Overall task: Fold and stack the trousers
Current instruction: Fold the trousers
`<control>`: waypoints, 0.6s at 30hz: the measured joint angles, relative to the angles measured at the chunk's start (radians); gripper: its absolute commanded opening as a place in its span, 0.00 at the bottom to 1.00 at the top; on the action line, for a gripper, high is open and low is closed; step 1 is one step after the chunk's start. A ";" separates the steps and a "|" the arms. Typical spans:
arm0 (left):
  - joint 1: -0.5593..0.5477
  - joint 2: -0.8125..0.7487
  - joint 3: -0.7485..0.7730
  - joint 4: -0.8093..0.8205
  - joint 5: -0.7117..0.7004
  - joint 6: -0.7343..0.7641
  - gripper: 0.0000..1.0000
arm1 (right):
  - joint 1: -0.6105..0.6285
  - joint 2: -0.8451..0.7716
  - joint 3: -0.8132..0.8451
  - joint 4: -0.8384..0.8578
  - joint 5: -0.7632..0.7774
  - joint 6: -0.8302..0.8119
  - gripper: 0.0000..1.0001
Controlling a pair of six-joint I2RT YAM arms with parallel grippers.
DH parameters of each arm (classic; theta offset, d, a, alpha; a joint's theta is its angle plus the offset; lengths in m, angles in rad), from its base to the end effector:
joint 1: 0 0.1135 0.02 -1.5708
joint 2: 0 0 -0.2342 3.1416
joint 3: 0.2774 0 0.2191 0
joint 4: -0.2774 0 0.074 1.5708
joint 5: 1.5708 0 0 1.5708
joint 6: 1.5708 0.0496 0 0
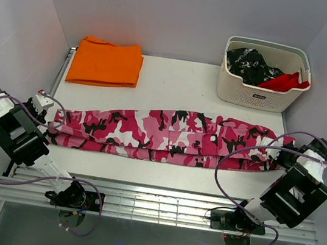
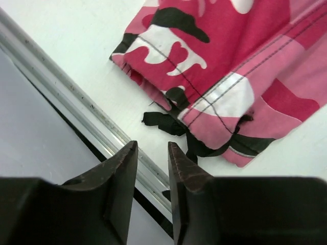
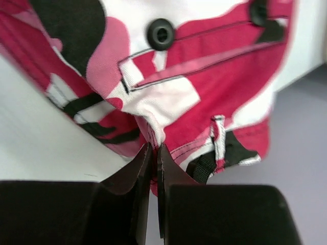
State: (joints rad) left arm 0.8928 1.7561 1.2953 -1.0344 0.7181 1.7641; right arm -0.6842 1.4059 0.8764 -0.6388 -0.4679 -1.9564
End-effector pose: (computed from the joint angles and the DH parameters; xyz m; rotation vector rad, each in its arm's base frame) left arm 0.2054 0.2030 0.1927 1.0542 2.1832 -0.1293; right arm 0.2002 -0.1344 0.1811 -1.6278 1.9938 -0.3562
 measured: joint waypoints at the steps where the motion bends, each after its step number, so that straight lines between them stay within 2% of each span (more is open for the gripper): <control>1: 0.000 -0.002 -0.003 -0.013 0.003 0.020 0.53 | 0.000 -0.001 -0.035 0.013 0.013 -0.008 0.08; 5: -0.007 -0.071 -0.082 -0.042 0.005 0.089 0.55 | 0.002 0.008 -0.084 0.030 0.048 -0.020 0.08; 7: -0.028 -0.113 -0.112 -0.056 0.002 0.103 0.55 | 0.006 0.010 -0.082 0.040 0.063 -0.022 0.27; 8: -0.045 -0.131 -0.124 -0.059 0.001 0.106 0.55 | 0.009 0.011 -0.077 0.038 0.072 -0.022 0.41; 9: -0.060 -0.145 -0.133 -0.062 -0.002 0.108 0.55 | 0.013 0.016 -0.066 0.028 0.082 -0.021 0.60; 11: -0.087 -0.159 -0.150 -0.069 -0.010 0.120 0.54 | 0.016 0.035 -0.016 -0.004 0.093 -0.023 0.67; 12: -0.094 -0.159 -0.158 -0.075 -0.019 0.127 0.54 | 0.016 0.042 0.014 -0.027 0.095 -0.026 0.79; 13: -0.097 -0.159 -0.163 -0.084 -0.029 0.133 0.54 | 0.017 0.052 0.064 -0.074 0.090 -0.019 0.85; 15: -0.095 -0.159 -0.166 -0.124 -0.053 0.149 0.55 | 0.018 0.057 0.162 -0.151 0.071 -0.018 0.87; 18: -0.092 -0.159 -0.156 -0.185 -0.057 0.156 0.57 | 0.058 0.042 0.290 -0.278 0.036 -0.011 0.82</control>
State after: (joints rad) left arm 0.8013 1.5970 1.1397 -1.2198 0.6609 1.9205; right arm -0.6258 1.4483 1.1667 -0.9165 -0.4316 -1.9671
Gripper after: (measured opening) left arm 0.554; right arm 0.849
